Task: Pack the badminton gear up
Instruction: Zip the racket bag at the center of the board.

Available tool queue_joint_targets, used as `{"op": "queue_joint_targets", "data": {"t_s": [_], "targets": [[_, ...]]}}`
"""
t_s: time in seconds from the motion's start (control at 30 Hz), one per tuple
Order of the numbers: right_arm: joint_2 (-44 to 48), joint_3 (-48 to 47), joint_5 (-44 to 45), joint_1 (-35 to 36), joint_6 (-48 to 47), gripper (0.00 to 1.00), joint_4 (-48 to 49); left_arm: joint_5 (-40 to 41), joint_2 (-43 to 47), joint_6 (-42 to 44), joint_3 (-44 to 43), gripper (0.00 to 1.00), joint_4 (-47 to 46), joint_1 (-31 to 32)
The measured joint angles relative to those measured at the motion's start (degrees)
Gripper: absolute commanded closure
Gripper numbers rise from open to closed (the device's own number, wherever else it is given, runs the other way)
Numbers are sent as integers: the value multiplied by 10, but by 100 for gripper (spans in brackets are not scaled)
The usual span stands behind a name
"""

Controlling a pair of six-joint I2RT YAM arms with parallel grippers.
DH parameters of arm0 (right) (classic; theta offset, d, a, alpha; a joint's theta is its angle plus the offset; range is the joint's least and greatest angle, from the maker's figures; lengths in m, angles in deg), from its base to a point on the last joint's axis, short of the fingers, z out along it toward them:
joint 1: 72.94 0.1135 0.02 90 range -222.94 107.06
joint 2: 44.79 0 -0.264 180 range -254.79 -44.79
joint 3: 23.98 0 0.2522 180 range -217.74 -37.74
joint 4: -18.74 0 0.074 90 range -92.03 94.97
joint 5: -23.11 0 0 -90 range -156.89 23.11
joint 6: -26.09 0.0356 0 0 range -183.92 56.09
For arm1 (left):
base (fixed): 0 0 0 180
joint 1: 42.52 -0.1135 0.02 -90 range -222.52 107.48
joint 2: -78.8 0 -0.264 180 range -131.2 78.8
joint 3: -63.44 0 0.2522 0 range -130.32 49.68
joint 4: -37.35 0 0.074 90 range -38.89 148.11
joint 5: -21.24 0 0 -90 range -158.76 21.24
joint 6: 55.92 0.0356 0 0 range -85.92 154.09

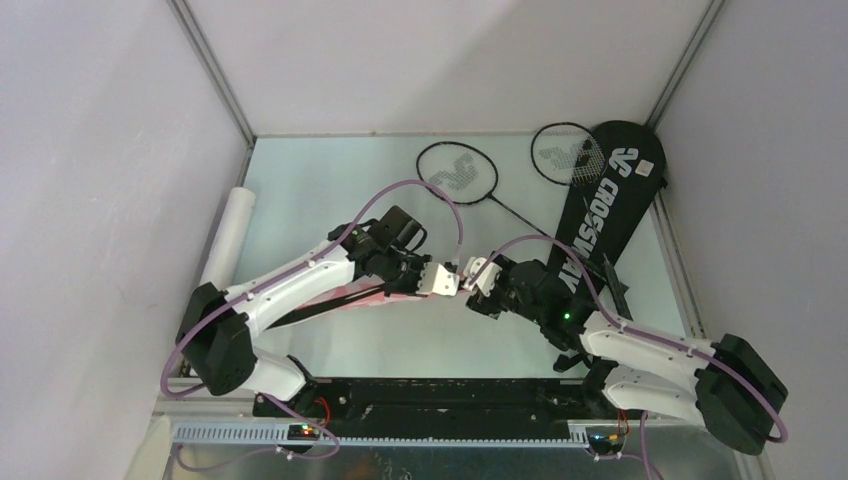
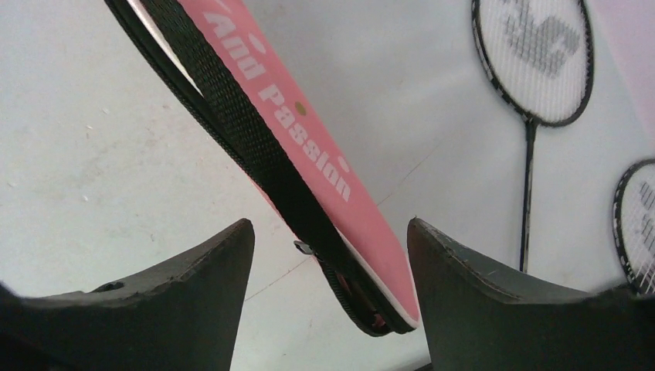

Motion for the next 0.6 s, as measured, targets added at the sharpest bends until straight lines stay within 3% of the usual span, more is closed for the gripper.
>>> {"op": "queue_joint_targets", "data": {"t_s": [0.27, 0.4, 0.43, 0.6], "targets": [[-58, 0, 81, 11, 24, 41, 33, -4, -5, 0, -5, 100, 5, -1], [-57, 0, 110, 14, 39, 55, 31, -4, -6, 0, -5, 100, 2, -4], [-55, 0, 113, 15, 41, 63, 28, -4, -6, 0, -5, 100, 1, -5], [-33, 0, 111, 17, 54, 77, -5, -9, -9, 0, -7, 100, -5, -6]]}}
